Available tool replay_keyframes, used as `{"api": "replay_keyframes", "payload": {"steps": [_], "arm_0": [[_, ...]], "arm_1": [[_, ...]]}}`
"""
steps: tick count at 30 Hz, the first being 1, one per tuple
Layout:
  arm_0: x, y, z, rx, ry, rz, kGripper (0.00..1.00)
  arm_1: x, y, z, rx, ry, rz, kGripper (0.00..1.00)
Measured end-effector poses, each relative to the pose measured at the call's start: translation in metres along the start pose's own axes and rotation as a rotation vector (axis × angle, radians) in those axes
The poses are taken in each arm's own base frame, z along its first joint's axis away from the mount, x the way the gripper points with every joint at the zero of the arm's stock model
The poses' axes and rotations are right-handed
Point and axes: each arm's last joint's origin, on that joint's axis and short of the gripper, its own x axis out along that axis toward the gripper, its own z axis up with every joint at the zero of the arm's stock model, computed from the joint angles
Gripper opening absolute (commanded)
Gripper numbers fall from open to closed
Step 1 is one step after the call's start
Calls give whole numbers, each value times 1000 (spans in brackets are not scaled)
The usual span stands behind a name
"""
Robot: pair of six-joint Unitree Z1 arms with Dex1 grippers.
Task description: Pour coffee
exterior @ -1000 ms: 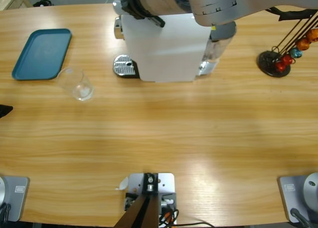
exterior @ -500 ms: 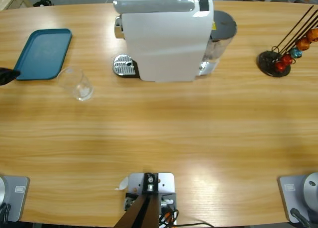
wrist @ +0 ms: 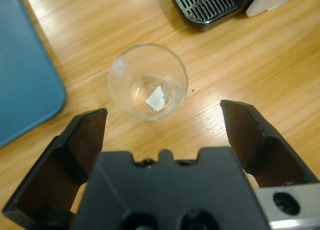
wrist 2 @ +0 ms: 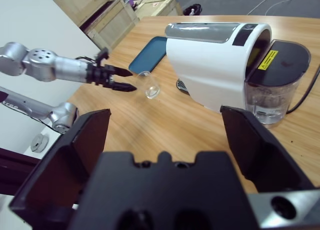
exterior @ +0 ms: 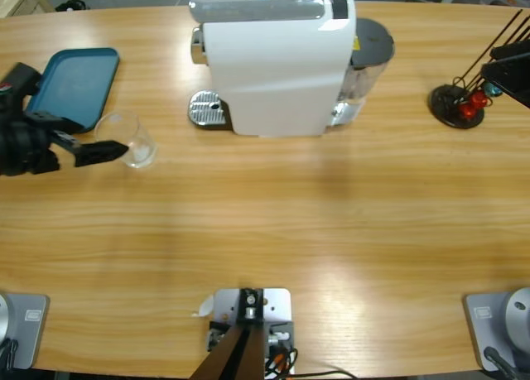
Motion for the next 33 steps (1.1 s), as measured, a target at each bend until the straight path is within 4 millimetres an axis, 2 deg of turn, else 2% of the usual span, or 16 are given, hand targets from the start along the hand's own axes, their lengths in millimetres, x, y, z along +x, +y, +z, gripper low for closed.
{"api": "replay_keyframes", "payload": {"steps": [7, 12, 13, 15, 16, 18, 20, 21, 23, 26, 27, 28, 29, 33], "arm_0": [[34, -4, 4, 6, 49, 12, 990], [39, -2, 7, 6, 33, 56, 994], [40, -2, 8, 5, 24, 68, 985], [42, -2, 10, 4, 6, 83, 896], [44, -2, 11, 3, 2, 87, 908], [51, -2, 12, 4, 7, 93, 795], [57, -3, 12, 7, 18, 95, 769], [60, -4, 12, 10, 21, 94, 673], [65, -6, 12, 20, 19, 90, 560], [73, -8, 13, 40, 17, 86, 517], [74, -9, 14, 45, 11, 85, 329], [75, -9, 14, 51, 7, 84, 35], [76, -9, 14, 60, 5, 83, 0], [77, -9, 13, 105, -11, 80, 0]], "arm_1": [[2, -3, -6, 22, 15, -14, 1000], [5, -9, -16, 31, 43, -38, 1000], [6, -10, -18, 33, 48, -40, 1000], [5, -11, -20, 40, 52, -43, 1000], [4, -12, -22, 45, 53, -44, 1000], [3, -14, -27, 54, 56, -45, 1000], [1, -17, -33, 62, 64, -50, 1000], [0, -18, -36, 66, 66, -51, 1000], [-2, -21, -42, 75, 71, -54, 1000], [-7, -25, -51, 88, 69, -54, 1000], [-8, -26, -53, 93, 68, -53, 1000], [-10, -27, -55, 98, 65, -52, 1000], [-11, -28, -57, 103, 64, -52, 1000], [-11, -31, -63, 113, 76, -59, 1000]]}}
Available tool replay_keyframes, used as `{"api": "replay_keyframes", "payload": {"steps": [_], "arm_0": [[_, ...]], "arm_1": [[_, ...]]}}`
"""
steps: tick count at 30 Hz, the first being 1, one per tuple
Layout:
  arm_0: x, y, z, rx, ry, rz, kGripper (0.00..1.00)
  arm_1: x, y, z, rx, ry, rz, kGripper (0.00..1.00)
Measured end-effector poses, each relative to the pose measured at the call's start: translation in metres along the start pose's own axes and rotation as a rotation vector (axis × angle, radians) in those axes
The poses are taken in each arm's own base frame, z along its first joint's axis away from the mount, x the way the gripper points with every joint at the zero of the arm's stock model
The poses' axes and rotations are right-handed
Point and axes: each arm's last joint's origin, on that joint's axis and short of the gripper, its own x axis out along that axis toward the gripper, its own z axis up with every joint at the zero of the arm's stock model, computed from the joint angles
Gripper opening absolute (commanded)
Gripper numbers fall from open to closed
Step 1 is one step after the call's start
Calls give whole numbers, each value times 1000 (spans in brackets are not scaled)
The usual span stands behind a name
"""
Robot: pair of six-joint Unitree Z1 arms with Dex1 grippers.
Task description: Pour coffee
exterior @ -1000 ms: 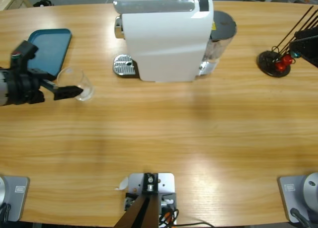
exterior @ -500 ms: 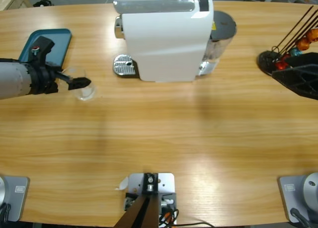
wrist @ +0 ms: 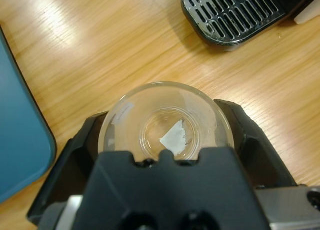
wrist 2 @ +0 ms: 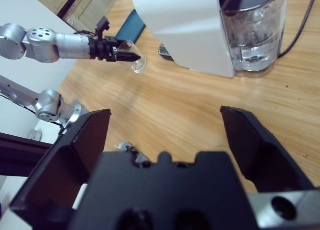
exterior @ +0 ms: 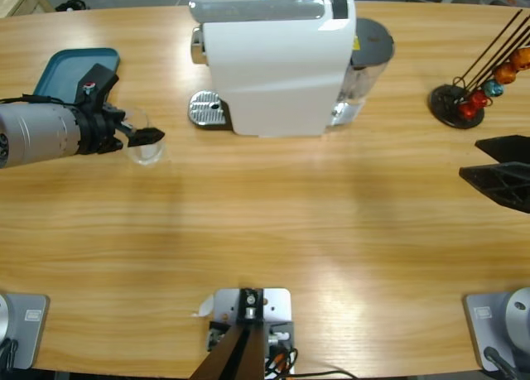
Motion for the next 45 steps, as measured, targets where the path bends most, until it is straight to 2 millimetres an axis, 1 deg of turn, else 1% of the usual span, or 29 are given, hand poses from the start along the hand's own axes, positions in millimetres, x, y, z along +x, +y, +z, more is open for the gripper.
{"api": "replay_keyframes", "payload": {"steps": [3, 5, 6, 8, 11, 14, 17, 20, 23, 26, 28, 31, 35, 38, 45], "arm_0": [[-2, 0, -2, 42, -13, -5, 0], [-6, 3, -1, 169, -30, -76, 0], [-9, 7, 2, 232, -53, -127, 0], [-19, 23, 15, 296, -144, -230, 0], [-30, 48, 43, 325, -298, -334, 0], [-33, 60, 62, 374, -395, -409, 0], [-21, 65, 68, 417, -411, -455, 0], [2, 71, 69, 430, -386, -487, 0], [26, 76, 77, 430, -376, -517, 0], [44, 79, 80, 424, -361, -537, 0], [53, 79, 82, 423, -357, -554, 0], [61, 73, 83, 436, -354, -582, 0], [70, 67, 79, 455, -337, -605, 0], [73, 62, 81, 467, -338, -614, 0], [77, 63, 90, 477, -355, -609, 0]], "arm_1": [[2, 0, 0, 1, 1, 0, 1000], [5, 0, 1, 1, 6, -4, 1000], [7, 1, 2, 2, 9, -6, 1000], [13, 1, 4, 2, 23, -15, 1000], [19, 2, 5, 1, 40, -26, 1000], [26, 2, 6, 2, 62, -40, 1000], [28, 2, 7, -1, 69, -47, 1000], [30, 2, 7, -2, 74, -54, 1000], [32, 2, 7, -2, 81, -60, 1000], [35, 1, 7, -3, 91, -67, 1000], [35, 1, 6, -4, 94, -73, 1000], [37, 1, 7, -4, 95, -81, 1000], [41, -1, 9, -2, 88, -95, 1000], [44, -3, 9, 4, 94, -111, 1000], [44, -4, 7, 6, 98, -118, 1000]]}}
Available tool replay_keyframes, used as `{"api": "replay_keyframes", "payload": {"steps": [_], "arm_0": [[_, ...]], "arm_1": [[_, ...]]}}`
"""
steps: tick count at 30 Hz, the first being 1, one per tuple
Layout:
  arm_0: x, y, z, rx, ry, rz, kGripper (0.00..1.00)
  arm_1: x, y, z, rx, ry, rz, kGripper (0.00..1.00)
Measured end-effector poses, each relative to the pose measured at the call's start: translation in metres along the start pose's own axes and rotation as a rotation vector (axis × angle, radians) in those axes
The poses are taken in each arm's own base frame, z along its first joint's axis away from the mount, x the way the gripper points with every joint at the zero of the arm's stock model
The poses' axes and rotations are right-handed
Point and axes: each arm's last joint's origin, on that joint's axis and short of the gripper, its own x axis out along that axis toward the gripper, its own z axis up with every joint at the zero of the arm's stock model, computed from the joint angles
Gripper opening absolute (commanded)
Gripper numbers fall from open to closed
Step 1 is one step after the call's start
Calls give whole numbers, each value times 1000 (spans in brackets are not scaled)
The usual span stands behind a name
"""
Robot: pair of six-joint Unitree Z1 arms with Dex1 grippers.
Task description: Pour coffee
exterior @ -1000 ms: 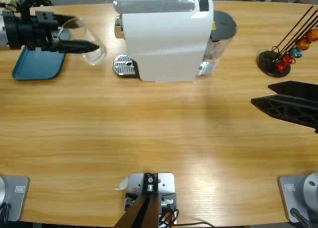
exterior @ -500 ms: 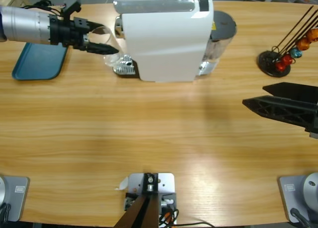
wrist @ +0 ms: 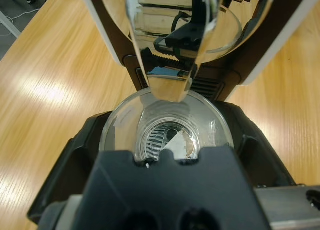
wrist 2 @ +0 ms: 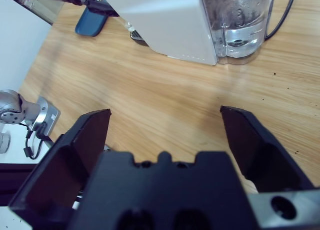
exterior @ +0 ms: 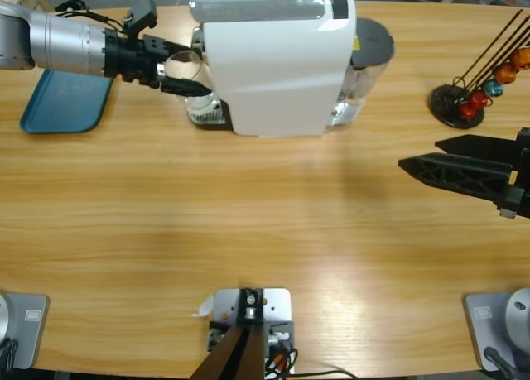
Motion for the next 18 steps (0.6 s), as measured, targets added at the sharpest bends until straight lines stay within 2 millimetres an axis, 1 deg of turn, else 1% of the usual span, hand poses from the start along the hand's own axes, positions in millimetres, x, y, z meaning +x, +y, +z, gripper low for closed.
{"api": "replay_keyframes", "payload": {"steps": [6, 18], "arm_0": [[9, -4, 2, 10, 5, -20, 0], [14, -1, 4, 19, 17, -2, 0]], "arm_1": [[0, -1, 0, -3, -1, -3, 1000], [0, -3, 1, 2, -8, -16, 1000]]}}
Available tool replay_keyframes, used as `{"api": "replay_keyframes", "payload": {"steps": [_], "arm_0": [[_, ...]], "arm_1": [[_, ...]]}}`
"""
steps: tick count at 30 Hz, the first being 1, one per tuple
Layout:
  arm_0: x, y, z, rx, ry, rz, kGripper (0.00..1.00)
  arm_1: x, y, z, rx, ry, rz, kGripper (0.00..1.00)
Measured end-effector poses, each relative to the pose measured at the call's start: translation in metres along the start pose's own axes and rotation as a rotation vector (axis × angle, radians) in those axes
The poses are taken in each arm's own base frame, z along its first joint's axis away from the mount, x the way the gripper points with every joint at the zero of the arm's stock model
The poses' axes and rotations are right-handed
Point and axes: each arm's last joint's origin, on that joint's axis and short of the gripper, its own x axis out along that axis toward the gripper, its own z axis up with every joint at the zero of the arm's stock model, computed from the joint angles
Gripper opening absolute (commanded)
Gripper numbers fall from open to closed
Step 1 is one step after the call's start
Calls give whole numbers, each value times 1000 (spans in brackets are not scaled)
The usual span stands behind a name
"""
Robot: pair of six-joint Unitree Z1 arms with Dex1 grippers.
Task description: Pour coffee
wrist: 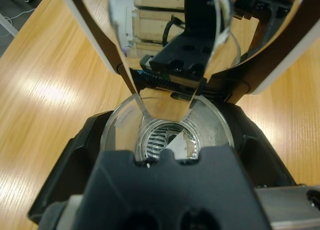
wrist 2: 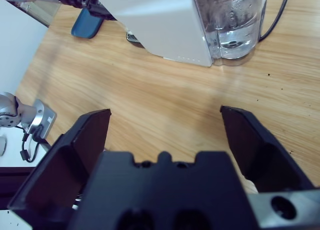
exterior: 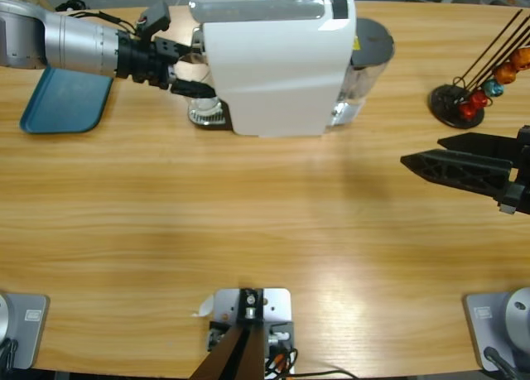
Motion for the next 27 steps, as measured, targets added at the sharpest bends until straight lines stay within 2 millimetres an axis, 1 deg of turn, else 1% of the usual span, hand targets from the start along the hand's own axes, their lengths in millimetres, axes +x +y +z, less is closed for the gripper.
{"api": "replay_keyframes", "payload": {"steps": [12, 19, 25, 26, 27], "arm_0": [[1, -1, 0, -6, 17, 3, 0], [1, -1, -1, -10, 23, 3, 0], [1, -1, -2, -17, 34, 3, 0], [1, -2, -2, -18, 36, 3, 8], [1, -2, -2, -19, 37, 2, 202]], "arm_1": [[0, 0, 0, -1, 0, 0, 1000], [1, -3, -5, 0, 11, -7, 1000], [0, -4, -6, 0, 11, -7, 1000], [0, -4, -6, 0, 11, -7, 1000], [0, -4, -6, 0, 11, -7, 1000]]}}
